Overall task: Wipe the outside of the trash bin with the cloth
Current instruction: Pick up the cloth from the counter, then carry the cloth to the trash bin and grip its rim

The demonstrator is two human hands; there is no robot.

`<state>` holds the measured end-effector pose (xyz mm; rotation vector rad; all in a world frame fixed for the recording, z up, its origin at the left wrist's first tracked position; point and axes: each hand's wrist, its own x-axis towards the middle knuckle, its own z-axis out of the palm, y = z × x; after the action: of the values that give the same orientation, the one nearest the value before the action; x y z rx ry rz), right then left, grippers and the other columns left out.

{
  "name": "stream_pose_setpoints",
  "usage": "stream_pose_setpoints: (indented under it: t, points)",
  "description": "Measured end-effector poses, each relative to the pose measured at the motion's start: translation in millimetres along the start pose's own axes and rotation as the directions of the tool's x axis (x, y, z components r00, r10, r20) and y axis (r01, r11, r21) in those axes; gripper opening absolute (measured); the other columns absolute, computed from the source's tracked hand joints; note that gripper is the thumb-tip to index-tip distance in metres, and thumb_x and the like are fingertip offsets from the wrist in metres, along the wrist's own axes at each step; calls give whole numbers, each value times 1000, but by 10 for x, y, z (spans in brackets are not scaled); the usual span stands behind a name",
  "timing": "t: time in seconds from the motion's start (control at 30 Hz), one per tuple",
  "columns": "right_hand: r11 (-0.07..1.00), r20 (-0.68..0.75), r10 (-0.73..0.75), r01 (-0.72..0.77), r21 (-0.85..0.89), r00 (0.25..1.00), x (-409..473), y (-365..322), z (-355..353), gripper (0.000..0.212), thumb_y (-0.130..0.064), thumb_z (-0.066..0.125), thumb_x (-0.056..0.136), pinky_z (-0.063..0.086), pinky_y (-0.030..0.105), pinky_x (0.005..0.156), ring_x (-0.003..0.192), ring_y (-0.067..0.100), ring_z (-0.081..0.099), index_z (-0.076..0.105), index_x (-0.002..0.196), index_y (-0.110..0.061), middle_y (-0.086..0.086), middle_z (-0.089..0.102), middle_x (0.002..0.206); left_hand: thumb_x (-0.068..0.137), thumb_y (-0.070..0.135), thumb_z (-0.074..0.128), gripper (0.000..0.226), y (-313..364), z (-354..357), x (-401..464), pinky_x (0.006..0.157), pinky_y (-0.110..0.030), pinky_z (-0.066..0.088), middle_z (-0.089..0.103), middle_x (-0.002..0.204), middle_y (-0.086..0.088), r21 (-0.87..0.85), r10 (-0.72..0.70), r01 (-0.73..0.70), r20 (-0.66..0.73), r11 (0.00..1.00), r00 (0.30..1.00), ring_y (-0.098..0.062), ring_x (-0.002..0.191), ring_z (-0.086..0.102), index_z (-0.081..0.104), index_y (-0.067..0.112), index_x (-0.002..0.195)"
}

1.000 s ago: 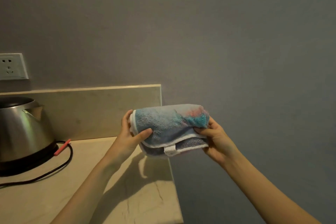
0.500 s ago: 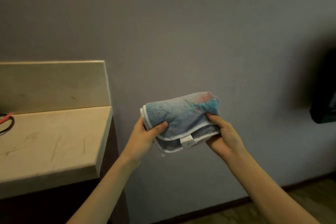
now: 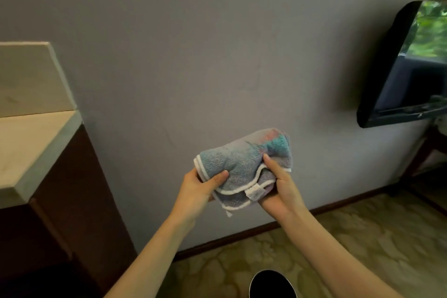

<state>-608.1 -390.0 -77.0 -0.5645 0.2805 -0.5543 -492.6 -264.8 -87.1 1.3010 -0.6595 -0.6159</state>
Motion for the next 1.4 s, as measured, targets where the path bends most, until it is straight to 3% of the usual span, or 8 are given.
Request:
stream_pose_setpoints:
  t: [0.37, 0.6, 0.7, 0.8, 0.9, 1.07, 1.23, 1.4]
  points:
    - [991, -273, -105, 78, -107, 956, 313, 17, -897, 58, -8, 66, 72, 47, 51, 96, 114, 36, 59, 54, 128, 2, 24, 59, 126, 88, 16, 64, 34, -974, 132, 375, 68, -18, 53, 69, 112, 3, 94, -291, 278, 186, 956, 938, -8, 94, 68, 58, 18, 121]
    - [971, -351, -187, 118, -208, 918, 742, 486, -1500, 47, -7, 73, 71, 54, 47, 87, 105, 34, 65, 64, 117, -2, 19, 68, 114, 87, 19, 64, 45, -1859, -149, 742, 75, -32, 56, 63, 125, -3, -66, -431, 452, 208, 890, 878, -23, 106, 65, 50, 23, 130]
    - [965, -420, -215, 125, -233, 882, 827, 777, -1773, 39, -4, 70, 75, 54, 45, 88, 104, 33, 66, 65, 114, -2, 18, 69, 112, 91, 20, 59, 41, -2292, -279, 792, 81, -34, 55, 63, 125, -1, -24, -477, 493, 212, 870, 853, -20, 107, 64, 50, 24, 131]
    - [962, -532, -245, 134, -240, 811, 859, 1072, -2103, 39, -4, 72, 76, 58, 39, 77, 98, 30, 68, 65, 115, -3, 16, 71, 109, 95, 22, 55, 32, -2729, -455, 765, 72, -24, 54, 70, 111, 6, 108, -519, 508, 224, 855, 825, -14, 96, 68, 55, 30, 126]
    - [946, -591, -311, 179, -272, 744, 843, 1347, -2485, 50, -7, 76, 67, 58, 31, 67, 95, 27, 70, 64, 116, -2, 15, 72, 106, 96, 21, 53, 24, -3169, -683, 743, 68, -23, 53, 73, 100, 3, 184, -571, 543, 171, 819, 803, -16, 90, 70, 60, 28, 118]
    - [907, -591, -357, 117, -404, 723, 810, 1860, -3187, 36, -1, 72, 77, 56, 26, 65, 92, 25, 71, 65, 112, -8, 11, 74, 98, 97, 14, 46, 20, -3926, -869, 645, 77, -34, 54, 72, 97, -6, 222, -649, 623, 64, 750, 758, -20, 89, 68, 62, 19, 108]
    - [830, -573, -377, -10, -558, 728, 815, 2506, -3973, 36, -7, 74, 77, 56, 42, 75, 87, 24, 71, 66, 110, -18, 6, 74, 96, 97, 11, 43, 20, -4815, -854, 467, 80, -34, 50, 69, 92, -7, 216, -687, 676, -31, 705, 726, -19, 83, 64, 62, 15, 103]
    - [672, -525, -471, -96, -734, 709, 735, 3203, -4737, 33, -7, 76, 75, 54, 34, 77, 89, 11, 69, 67, 99, -26, -5, 73, 94, 97, 8, 41, 22, -5837, -945, 166, 77, -34, 49, 65, 83, -8, 201, -666, 689, -177, 697, 725, -21, 79, 61, 63, 8, 100]
